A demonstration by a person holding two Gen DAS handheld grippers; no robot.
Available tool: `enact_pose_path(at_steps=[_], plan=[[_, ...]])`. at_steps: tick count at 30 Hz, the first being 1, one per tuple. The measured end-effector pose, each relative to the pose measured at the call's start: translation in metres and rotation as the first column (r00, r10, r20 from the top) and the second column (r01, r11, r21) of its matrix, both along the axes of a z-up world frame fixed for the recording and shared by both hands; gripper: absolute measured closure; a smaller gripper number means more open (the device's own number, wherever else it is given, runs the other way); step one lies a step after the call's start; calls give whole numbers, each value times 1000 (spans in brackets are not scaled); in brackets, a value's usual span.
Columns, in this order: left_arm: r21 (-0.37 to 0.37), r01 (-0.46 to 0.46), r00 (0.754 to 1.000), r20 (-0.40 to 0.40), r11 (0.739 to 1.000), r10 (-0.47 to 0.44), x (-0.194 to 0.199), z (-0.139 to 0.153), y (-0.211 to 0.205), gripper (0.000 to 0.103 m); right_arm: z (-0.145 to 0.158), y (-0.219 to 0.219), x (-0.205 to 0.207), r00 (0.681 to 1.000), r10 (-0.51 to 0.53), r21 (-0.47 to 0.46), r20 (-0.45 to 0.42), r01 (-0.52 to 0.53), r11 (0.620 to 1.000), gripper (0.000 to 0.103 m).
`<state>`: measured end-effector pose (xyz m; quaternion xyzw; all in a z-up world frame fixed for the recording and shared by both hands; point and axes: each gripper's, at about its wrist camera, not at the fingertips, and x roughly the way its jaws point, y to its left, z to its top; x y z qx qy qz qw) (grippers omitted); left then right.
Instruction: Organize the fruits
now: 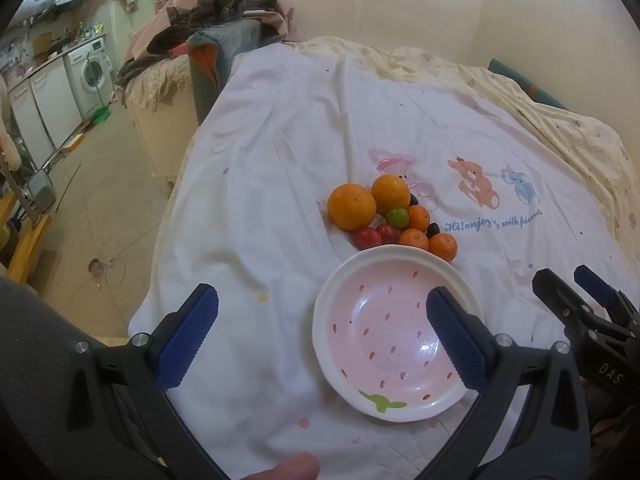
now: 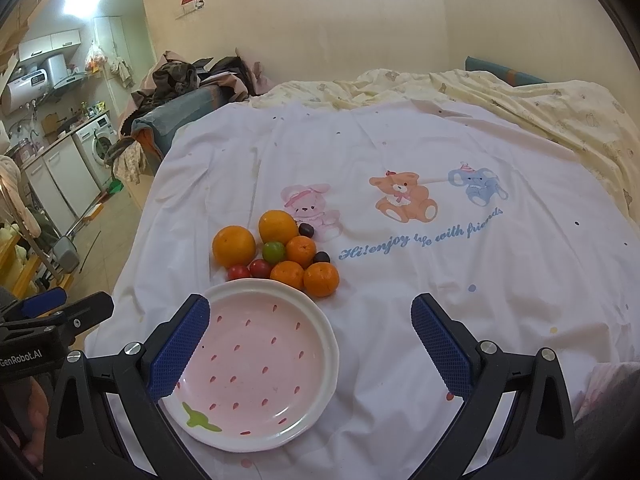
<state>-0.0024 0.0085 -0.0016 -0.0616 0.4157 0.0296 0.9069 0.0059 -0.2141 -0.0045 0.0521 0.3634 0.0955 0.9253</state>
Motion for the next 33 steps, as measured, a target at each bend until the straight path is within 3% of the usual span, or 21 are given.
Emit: enact_pose_path(at_steps=[33], plan=[[-2, 4, 1000, -2, 1000, -4, -1, 0, -3, 0, -2, 0, 0, 1000, 5, -8, -4, -5, 1000, 0]])
